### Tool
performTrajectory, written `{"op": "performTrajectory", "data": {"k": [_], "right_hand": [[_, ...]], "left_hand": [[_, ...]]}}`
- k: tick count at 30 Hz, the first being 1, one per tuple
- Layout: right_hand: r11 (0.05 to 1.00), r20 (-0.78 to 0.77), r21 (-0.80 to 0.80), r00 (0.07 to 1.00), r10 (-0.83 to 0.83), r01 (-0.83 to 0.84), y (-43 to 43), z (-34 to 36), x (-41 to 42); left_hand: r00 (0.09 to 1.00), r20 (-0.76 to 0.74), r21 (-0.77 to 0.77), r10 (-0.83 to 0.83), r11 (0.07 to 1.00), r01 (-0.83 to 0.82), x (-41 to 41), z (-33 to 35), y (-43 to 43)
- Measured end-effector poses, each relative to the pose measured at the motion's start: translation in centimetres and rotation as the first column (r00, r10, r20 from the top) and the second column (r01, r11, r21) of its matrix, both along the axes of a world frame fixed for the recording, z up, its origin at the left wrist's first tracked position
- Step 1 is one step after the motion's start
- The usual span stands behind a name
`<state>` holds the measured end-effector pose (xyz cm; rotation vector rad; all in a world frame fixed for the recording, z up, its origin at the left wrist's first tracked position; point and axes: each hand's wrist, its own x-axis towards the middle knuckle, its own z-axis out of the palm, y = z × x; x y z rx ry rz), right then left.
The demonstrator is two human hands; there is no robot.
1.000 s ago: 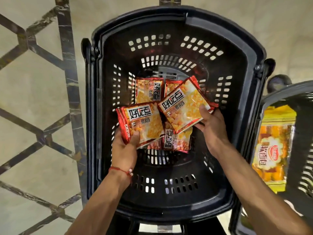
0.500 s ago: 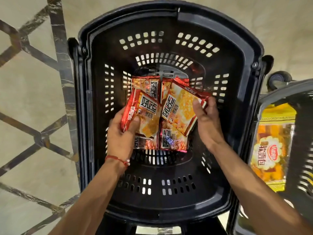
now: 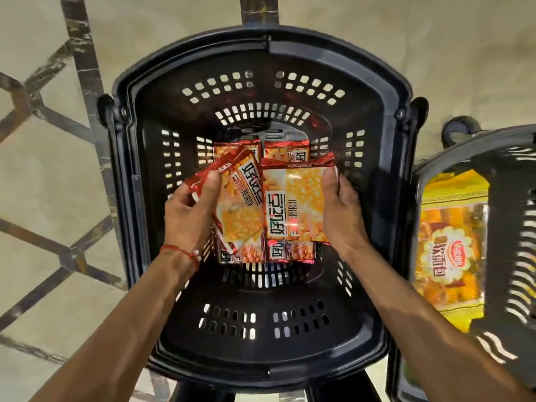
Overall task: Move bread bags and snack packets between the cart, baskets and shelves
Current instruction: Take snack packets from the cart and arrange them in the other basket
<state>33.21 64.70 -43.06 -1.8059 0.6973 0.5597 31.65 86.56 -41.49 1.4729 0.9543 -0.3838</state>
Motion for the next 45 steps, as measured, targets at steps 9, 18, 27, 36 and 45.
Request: {"op": "performTrajectory", "data": {"k": [9,18,27,36,45], "right_hand": [[0.998,-0.103,0.056,0.995,-0.004,0.01,-0.5,0.0,-0.3],[0.993,-0.216,0.117,0.974,0.06,-0.035,-0.8,0.2,-0.5],[0.987,-0.054,-0.01,0.985,-0.162,0.161,1.5,-3.9,-0.2],[0.964,-0.031,-0.235,0.99,-0.138,0.127,2.6,-11.8,1.4],[0.903,0.008,-0.417,0.993,0.121,-0.107,3.2,-15.0,0.1]], "left_hand": [[0.961,0.0,-0.001,-0.278,0.961,0.278,-0.7,-0.3,1.3],[0.95,-0.174,-0.098,-0.261,0.964,0.247,-1.7,-0.8,0.9],[0.992,-0.083,0.074,-0.097,0.992,0.104,-0.5,-3.1,-0.6],[0.966,-0.117,0.273,-0.229,0.928,0.253,2.2,-11.9,-0.2],[0.973,-0.088,0.441,-0.212,0.868,0.229,1.5,-17.3,-2.1]]}}
